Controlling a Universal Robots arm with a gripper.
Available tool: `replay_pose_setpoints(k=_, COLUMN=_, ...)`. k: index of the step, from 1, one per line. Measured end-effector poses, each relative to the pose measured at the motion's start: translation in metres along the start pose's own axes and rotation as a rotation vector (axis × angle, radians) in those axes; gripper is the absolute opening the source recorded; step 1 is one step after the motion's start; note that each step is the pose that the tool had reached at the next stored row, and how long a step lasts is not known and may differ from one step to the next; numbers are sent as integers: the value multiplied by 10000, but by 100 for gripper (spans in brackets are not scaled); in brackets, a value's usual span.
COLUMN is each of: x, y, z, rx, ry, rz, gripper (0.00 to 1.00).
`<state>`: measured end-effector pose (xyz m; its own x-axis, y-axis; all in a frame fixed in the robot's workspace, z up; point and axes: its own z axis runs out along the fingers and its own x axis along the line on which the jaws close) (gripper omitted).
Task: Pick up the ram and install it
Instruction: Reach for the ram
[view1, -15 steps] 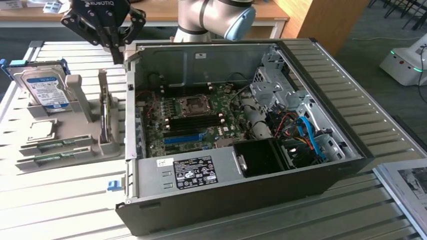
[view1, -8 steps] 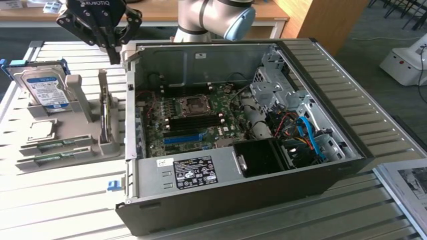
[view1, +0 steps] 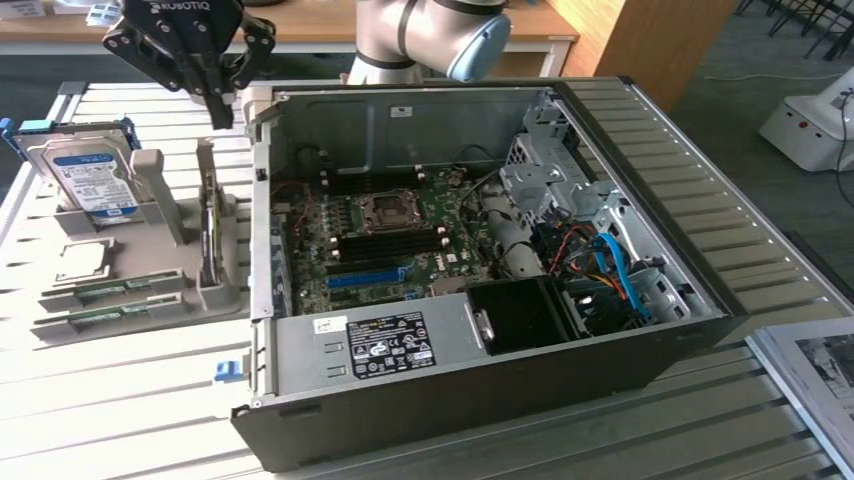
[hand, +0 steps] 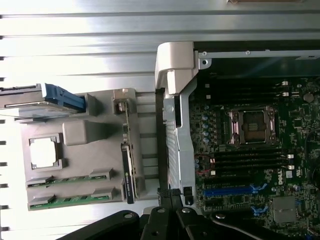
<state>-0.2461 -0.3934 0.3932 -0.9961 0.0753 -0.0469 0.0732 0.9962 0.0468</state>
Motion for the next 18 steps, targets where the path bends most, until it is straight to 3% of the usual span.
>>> replay_pose_setpoints(k=18, x=163, y=-12, z=-9, rx=0, ry=1, rz=-1, gripper=10)
